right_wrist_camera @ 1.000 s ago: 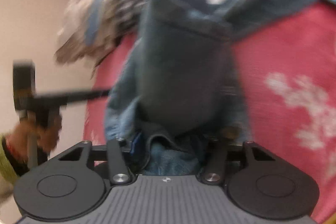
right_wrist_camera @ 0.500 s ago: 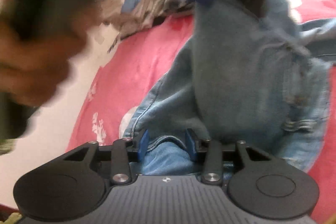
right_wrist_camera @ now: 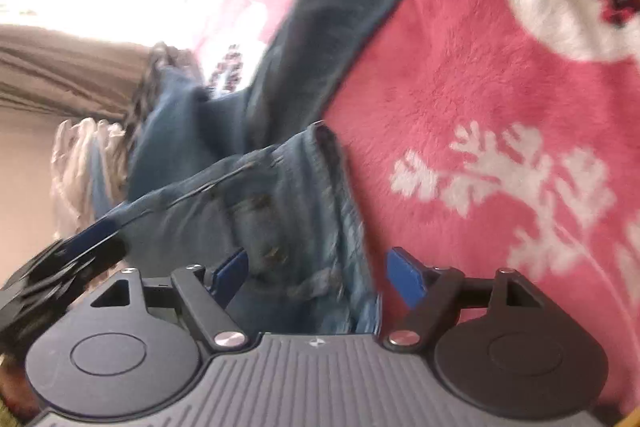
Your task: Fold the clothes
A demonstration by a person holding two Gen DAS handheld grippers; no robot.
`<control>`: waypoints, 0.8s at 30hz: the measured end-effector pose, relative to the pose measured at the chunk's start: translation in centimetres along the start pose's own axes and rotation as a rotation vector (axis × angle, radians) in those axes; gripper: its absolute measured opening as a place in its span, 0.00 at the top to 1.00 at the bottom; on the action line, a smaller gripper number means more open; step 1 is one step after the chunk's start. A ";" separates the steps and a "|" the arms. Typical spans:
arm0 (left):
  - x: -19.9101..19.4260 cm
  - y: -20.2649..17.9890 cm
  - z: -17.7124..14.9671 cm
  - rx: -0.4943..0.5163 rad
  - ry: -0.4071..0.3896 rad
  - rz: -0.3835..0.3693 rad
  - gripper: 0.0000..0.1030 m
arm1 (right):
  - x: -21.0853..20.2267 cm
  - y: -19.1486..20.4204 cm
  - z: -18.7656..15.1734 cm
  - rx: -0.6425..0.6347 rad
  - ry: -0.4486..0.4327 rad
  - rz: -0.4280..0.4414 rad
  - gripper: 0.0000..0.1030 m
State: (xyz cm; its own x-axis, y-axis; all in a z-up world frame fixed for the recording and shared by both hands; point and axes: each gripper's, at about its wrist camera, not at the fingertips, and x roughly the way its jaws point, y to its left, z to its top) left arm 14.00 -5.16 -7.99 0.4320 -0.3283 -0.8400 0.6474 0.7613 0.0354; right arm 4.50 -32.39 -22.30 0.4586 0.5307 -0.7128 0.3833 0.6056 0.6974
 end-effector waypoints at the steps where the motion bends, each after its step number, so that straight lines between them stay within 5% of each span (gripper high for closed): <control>1: 0.1 -0.1 0.2 0.021 -0.001 -0.002 0.44 | 1.0 0.0 0.3 -0.004 0.006 -0.002 0.22; 8: 2.3 -0.6 2.2 0.138 -0.014 -0.055 0.44 | 2.8 0.5 0.5 -0.056 0.083 0.056 0.22; 12: 5.5 -0.7 3.1 0.179 0.081 -0.111 0.44 | 3.3 0.8 -0.9 -0.085 0.162 0.072 0.32; 14: 6.5 -0.6 2.7 0.201 0.134 -0.123 0.44 | 3.3 1.0 -0.8 -0.109 0.151 0.059 0.45; 16: 6.9 -0.4 1.7 0.230 0.163 -0.120 0.45 | 3.3 1.3 -0.6 -0.134 0.147 0.044 0.78; 17: 7.0 -0.2 1.3 0.238 0.177 -0.120 0.45 | 3.1 1.6 -0.4 -0.154 0.147 0.037 0.80; 24: 6.1 1.2 2.6 0.231 0.182 -0.219 0.45 | -1.9 7.1 -2.0 -0.585 0.130 0.033 0.81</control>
State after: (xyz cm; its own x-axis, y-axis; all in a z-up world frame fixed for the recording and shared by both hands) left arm 18.99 -7.70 -11.64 0.1622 -0.3491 -0.9229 0.8459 0.5307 -0.0520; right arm 4.75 -27.95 -16.15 0.3467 0.6006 -0.7205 -0.1513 0.7939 0.5889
